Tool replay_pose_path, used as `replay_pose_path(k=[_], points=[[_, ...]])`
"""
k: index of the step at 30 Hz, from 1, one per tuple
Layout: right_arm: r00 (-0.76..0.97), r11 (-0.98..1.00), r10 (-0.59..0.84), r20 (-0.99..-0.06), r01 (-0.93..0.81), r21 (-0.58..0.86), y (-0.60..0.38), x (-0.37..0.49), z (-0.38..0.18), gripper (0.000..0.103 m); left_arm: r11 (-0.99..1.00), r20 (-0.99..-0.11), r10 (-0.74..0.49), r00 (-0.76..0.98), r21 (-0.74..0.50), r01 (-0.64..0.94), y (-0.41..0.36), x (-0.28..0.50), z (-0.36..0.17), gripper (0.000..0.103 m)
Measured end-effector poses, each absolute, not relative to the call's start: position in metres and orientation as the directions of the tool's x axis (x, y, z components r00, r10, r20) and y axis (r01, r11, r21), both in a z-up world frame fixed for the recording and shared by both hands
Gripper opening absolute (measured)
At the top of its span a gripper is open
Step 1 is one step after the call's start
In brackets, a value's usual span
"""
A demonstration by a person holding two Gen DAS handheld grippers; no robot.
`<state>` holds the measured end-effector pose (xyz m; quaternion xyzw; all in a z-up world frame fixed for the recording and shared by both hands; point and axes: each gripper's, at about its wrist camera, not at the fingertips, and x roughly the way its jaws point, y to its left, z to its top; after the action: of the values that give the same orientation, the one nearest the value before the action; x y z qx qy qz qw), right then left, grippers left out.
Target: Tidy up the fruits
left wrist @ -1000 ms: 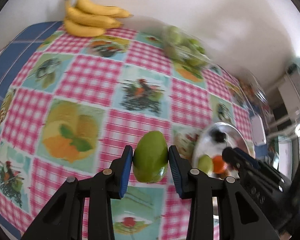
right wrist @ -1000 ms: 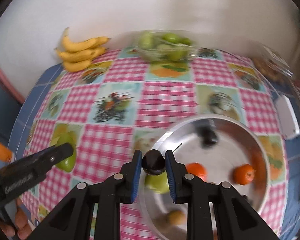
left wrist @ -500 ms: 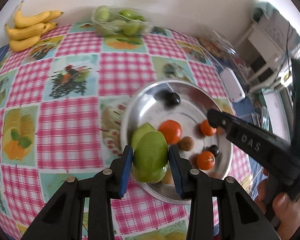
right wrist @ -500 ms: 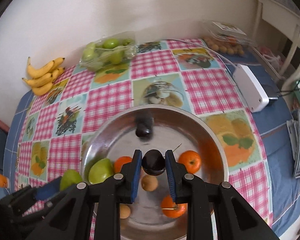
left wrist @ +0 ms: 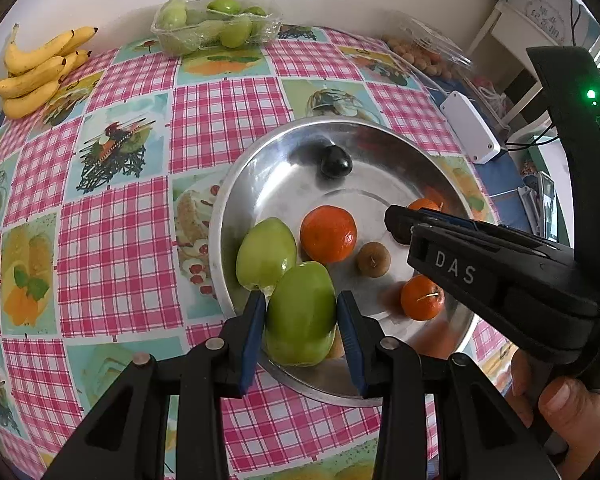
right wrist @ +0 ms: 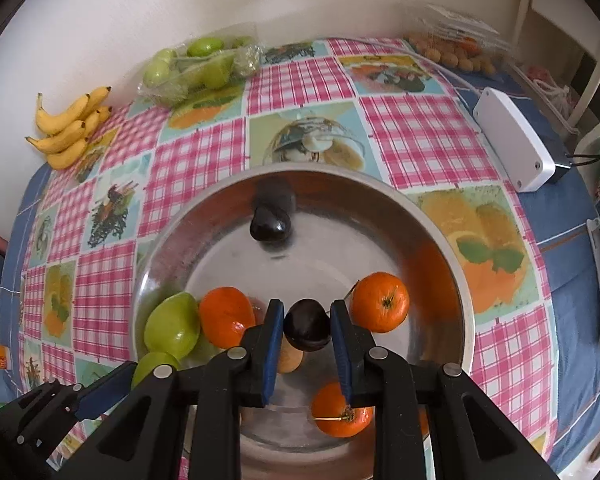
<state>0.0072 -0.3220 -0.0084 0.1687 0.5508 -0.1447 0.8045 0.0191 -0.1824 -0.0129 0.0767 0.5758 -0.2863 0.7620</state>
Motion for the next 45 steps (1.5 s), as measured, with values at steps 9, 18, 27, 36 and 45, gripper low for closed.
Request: replay_pose_path(k=[9,18,27,36,45], points=[[0.338,0.902,-0.053,-0.940,0.420,0.100,-0.322,0.010,-0.011,0.026,0.830,-0.924,-0.350,0.152,-0.230,0.508,-0.180,0.022,-0.019,0.038],[0.316,0.909,-0.056,-0.947,0.408,0.082,-0.320,0.013,-0.016,0.026,0.826,-0.923,-0.357,0.146,-0.239,0.510,-0.180,0.021,-0.019,0.038],[0.301,0.914,-0.071,-0.951,0.400,0.058,-0.318,0.015,-0.017,0.026,0.832,-0.914,-0.366,0.178,-0.235,0.504,-0.172,0.023,-0.010,0.038],[0.293,0.918,-0.092,-0.952,0.396,0.033,-0.316,0.017,-0.018,0.049,0.910,-0.922,-0.257,0.288,-0.132,0.393,-0.139,0.046,-0.007,0.051],[0.321,0.922,-0.108,-0.941,0.386,0.026,-0.311,0.018,-0.010,0.074,0.968,-0.931,-0.128,0.342,-0.042,0.248,-0.107,0.067,-0.021,0.080]])
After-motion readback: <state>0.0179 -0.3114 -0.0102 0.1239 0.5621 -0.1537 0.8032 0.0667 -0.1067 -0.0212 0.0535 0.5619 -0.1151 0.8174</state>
